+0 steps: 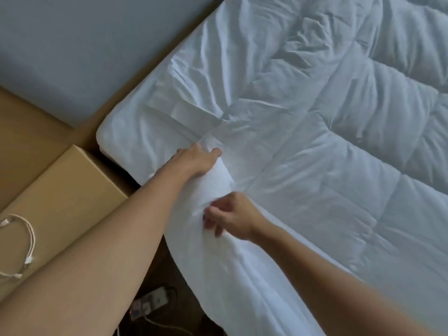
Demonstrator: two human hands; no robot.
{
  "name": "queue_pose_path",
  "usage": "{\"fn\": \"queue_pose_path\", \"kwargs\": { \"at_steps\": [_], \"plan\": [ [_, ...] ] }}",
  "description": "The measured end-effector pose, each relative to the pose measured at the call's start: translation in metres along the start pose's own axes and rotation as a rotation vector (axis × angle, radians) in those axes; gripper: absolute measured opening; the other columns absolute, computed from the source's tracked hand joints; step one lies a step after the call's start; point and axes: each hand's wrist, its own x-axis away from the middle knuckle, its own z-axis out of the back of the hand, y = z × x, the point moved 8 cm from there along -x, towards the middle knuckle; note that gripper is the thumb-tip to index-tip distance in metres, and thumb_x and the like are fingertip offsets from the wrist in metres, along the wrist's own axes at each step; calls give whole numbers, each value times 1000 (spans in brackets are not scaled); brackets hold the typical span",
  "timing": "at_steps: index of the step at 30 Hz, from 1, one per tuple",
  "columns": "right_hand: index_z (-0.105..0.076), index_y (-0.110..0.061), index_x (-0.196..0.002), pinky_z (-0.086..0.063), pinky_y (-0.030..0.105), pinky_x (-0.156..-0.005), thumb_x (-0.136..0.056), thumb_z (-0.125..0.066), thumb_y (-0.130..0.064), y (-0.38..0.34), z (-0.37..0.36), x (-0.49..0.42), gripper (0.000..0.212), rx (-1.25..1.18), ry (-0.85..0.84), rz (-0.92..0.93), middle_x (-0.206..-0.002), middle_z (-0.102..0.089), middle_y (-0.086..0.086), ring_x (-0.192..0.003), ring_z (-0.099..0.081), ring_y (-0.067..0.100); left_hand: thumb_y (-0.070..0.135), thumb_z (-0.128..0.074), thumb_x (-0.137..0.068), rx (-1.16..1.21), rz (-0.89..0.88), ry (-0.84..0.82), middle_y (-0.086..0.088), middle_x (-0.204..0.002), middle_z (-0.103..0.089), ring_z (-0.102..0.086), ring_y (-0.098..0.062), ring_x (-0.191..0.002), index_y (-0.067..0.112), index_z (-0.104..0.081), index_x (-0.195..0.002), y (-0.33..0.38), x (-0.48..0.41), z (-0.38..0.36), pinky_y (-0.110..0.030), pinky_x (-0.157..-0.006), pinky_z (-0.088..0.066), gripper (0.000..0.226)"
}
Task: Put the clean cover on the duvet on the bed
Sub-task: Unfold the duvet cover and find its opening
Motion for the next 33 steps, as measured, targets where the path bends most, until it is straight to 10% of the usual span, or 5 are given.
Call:
{"fn": "queue_pose_path", "kwargs": {
  "at_steps": [4, 8, 19, 25, 33],
  "plan": [
    [-68, -24, -123, -51, 43, -98, -90, -66, -36, -41, 118, -60, 36, 331, 768, 81, -122, -66, 5, -106, -65, 22, 52, -81, -65, -18, -121, -86, -16, -147, -46, -50, -37, -131, 20, -17, -156, -5, -33, -16, -44, -107, -44, 116],
    [-39, -40, -145, -40, 48, -107, -73, -69, -74, -5, 169, -119, 84, 794, 560, -315, -141, -37, 11, -128, -39, 38, 26, -72, -75, -226, -154, -107, -12, -134, -47, -52, -38, -125, 23, -23, -145, -36, -49, -38, -47, -101, -46, 85],
    [-28, -17, -144, -39, 53, -111, -13, -67, -90, 79, 203, -111, 154, 543, 460, -915, -138, -36, 13, -137, -37, 38, 25, -65, -83, -240, -668, 266, -8, -138, -38, -41, -34, -126, 29, -46, -143, 143, -97, 56, -46, -101, -43, 63],
    [-30, -25, -153, -30, 41, -115, -56, -72, -85, 108, 217, -130, 121, 534, 295, -733, -139, -43, 4, -135, -34, 32, 70, -81, -62, -451, -407, 19, -13, -161, 14, 3, -50, -149, 40, 7, -158, 168, -153, -4, -76, -110, -16, 133],
    [-50, -18, -135, -29, 27, -109, -65, -84, -62, 113, 221, -115, 89, 273, 426, -616, -123, -52, -2, -121, -37, 18, 76, -52, -85, -487, -396, 162, -18, -162, 14, 1, -53, -146, 39, 14, -157, 167, -158, -18, -75, -111, -15, 105]
  ]
}}
